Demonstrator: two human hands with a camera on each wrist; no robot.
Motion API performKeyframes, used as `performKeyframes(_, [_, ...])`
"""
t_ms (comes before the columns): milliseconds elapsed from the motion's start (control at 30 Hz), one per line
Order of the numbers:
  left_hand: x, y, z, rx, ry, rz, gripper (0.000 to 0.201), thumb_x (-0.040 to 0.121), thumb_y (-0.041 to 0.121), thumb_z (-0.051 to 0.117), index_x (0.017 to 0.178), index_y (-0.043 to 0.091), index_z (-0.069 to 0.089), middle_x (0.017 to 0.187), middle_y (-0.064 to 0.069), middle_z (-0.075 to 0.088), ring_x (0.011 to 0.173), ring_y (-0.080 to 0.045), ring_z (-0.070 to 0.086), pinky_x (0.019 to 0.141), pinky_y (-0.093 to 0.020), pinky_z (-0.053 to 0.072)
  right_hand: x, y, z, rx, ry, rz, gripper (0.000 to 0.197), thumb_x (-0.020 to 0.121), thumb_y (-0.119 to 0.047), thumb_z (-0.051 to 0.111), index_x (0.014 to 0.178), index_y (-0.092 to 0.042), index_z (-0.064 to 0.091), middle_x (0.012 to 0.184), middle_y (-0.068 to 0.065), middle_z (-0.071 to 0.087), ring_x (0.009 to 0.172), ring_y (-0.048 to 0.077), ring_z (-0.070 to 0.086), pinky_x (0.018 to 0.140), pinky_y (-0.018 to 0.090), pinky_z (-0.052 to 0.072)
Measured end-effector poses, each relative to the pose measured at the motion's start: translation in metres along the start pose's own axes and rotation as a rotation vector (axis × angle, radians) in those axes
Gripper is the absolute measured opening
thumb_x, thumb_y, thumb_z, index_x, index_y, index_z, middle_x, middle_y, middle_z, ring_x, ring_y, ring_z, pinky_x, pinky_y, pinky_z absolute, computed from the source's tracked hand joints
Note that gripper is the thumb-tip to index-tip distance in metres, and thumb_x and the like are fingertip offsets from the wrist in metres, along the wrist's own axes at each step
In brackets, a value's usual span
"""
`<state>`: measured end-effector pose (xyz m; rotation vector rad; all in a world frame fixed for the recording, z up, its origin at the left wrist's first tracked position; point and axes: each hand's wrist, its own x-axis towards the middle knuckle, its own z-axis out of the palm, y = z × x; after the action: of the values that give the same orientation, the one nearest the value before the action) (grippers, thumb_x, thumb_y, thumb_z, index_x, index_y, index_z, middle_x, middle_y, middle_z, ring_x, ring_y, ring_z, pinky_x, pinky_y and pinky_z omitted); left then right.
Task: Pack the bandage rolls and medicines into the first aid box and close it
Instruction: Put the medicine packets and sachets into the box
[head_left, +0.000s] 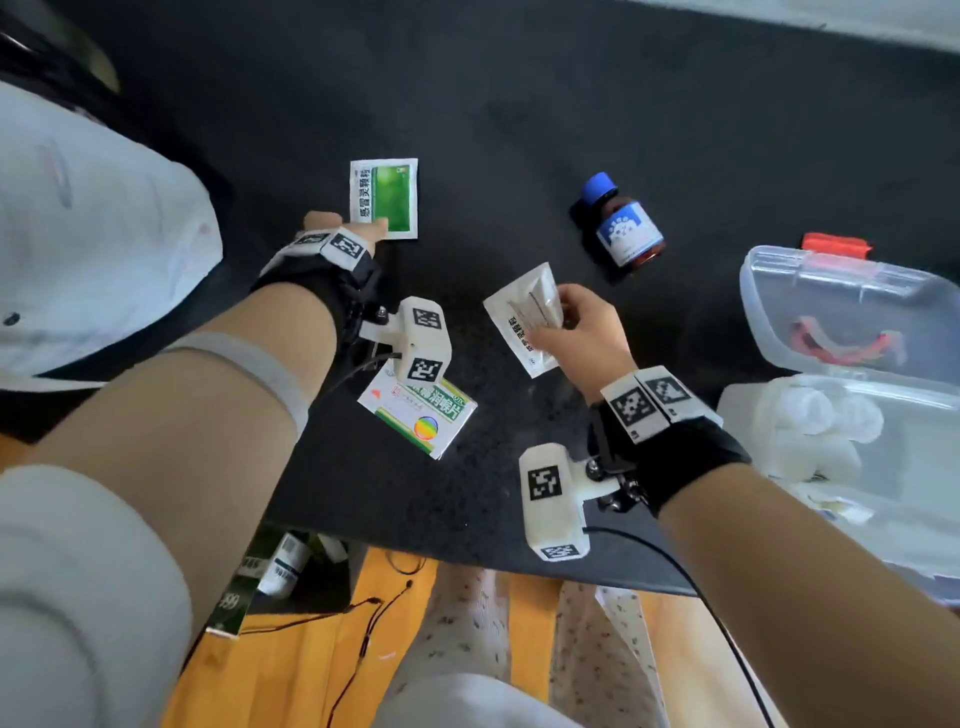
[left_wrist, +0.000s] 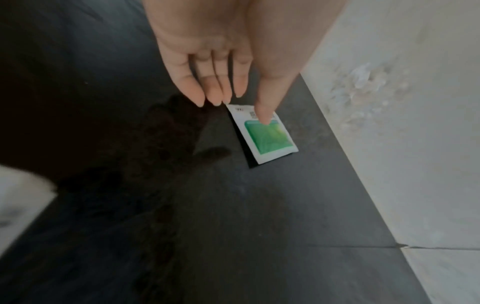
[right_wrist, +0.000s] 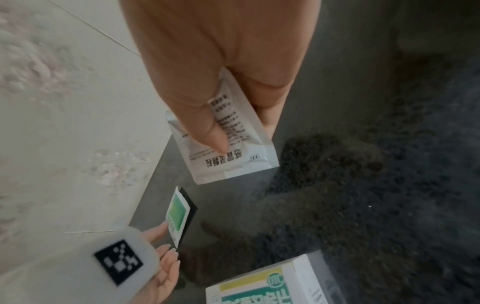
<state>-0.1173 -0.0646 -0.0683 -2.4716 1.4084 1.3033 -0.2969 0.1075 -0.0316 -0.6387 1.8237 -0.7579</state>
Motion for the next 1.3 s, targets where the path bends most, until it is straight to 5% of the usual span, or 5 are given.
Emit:
performKeyframes(467, [0.002, 0.016, 0.041, -0.022, 0.216, 0.247, 0.02, 0.077, 0.013, 0.061, 0.094, 0.024, 0.056, 0.11, -0.001, 0.057, 0.111, -0.027, 0.058, 0.1, -0.036, 0.044, -0.008, 0.032, -0.019, 0.135, 0.111, 0.044, 0.034, 0.074, 0.006, 0.06, 0.083, -0.026, 0.057, 0.082, -0.005, 0.061, 0.081, 0.014, 0.06, 0.078, 0.032, 0.053])
performKeyframes(767, [-0.008, 0.013, 0.06, 0.028, 0.21, 0.397, 0.025, 0.083, 0.005, 0.051, 0.088, 0.021, 0.07, 0.12, -0.012, 0.059, 0.107, -0.03, 0.06, 0.094, -0.039, 0.049, -0.01, 0.039, -0.02, 0.184, 0.14, 0.053, 0.034, 0.075, 0.007, 0.062, 0.073, -0.027, 0.058, 0.081, -0.003, 0.063, 0.079, 0.015, 0.063, 0.08, 0.035, 0.056])
performKeyframes(867, [-0.006, 0.012, 0.06, 0.017, 0.267, 0.366, 0.037, 0.082, 0.004, 0.056, 0.117, 0.014, 0.052, 0.131, -0.011, 0.046, 0.114, -0.029, 0.055, 0.098, -0.035, 0.045, -0.013, 0.039, -0.02, 0.179, 0.155, 0.043, 0.035, 0.075, 0.009, 0.061, 0.072, -0.026, 0.057, 0.079, -0.004, 0.062, 0.078, 0.015, 0.062, 0.078, 0.034, 0.055])
performKeyframes(1100, [-0.002, 0.013, 0.045, 0.149, -0.004, 0.362, 0.03, 0.083, 0.008, 0.06, 0.112, 0.011, 0.066, 0.118, -0.004, 0.062, 0.105, -0.024, 0.061, 0.093, -0.023, 0.045, -0.022, 0.039, -0.019, 0.202, 0.162, 0.074, 0.035, 0.074, 0.01, 0.06, 0.074, -0.024, 0.058, 0.08, -0.003, 0.063, 0.083, 0.019, 0.063, 0.08, 0.038, 0.056])
performKeyframes(1300, [-0.015, 0.011, 0.058, 0.06, 0.207, 0.332, 0.047, 0.078, 0.001, 0.057, 0.123, 0.009, 0.048, 0.135, -0.012, 0.04, 0.112, -0.029, 0.054, 0.094, -0.028, 0.043, -0.025, 0.04, -0.022, 0.226, 0.163, 0.087, 0.034, 0.075, 0.01, 0.061, 0.076, -0.025, 0.058, 0.082, -0.003, 0.064, 0.085, 0.019, 0.064, 0.084, 0.04, 0.057])
